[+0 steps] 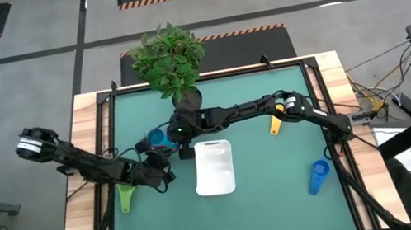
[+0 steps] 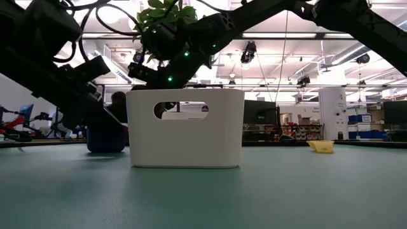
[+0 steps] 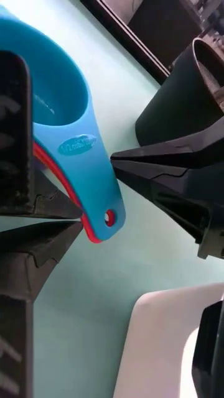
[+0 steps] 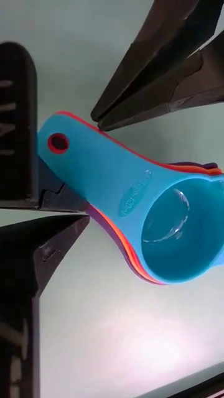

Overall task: Nest measuring cups in basket
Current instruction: Stack the light blue measuring cup on top of the red measuring cup, then stack the green measuring cup on top of the light blue measuring cup

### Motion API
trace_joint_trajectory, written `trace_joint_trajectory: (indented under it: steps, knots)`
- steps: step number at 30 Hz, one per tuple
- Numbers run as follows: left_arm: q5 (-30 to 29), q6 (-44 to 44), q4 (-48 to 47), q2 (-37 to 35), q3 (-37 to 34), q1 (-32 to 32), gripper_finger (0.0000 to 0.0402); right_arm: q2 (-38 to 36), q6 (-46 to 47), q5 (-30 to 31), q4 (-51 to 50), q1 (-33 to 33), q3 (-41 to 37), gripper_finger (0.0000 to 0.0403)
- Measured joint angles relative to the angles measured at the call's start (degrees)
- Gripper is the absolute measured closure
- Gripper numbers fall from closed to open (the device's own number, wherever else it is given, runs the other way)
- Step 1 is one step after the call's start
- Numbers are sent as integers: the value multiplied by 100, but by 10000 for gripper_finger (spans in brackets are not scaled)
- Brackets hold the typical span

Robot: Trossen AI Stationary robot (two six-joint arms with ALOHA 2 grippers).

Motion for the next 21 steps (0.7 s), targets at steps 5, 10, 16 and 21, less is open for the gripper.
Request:
trace_joint_trajectory:
  steps: [5,10,16,21]
  knots:
    - [36,-1,8,-26,0,-9,402,-36,-2,48,-16,0,2,394]
    - [712,71,-356,-382,268,-60,402,-291,-32,54,-235,28,4,394]
    - [1397,-208,-2535,-1057,1327,-240,402,-735,-146,65,-976,165,7,394]
    - [1888,-1186,-4642,-1342,2432,-400,402,-1140,-271,96,-1580,400,4,394]
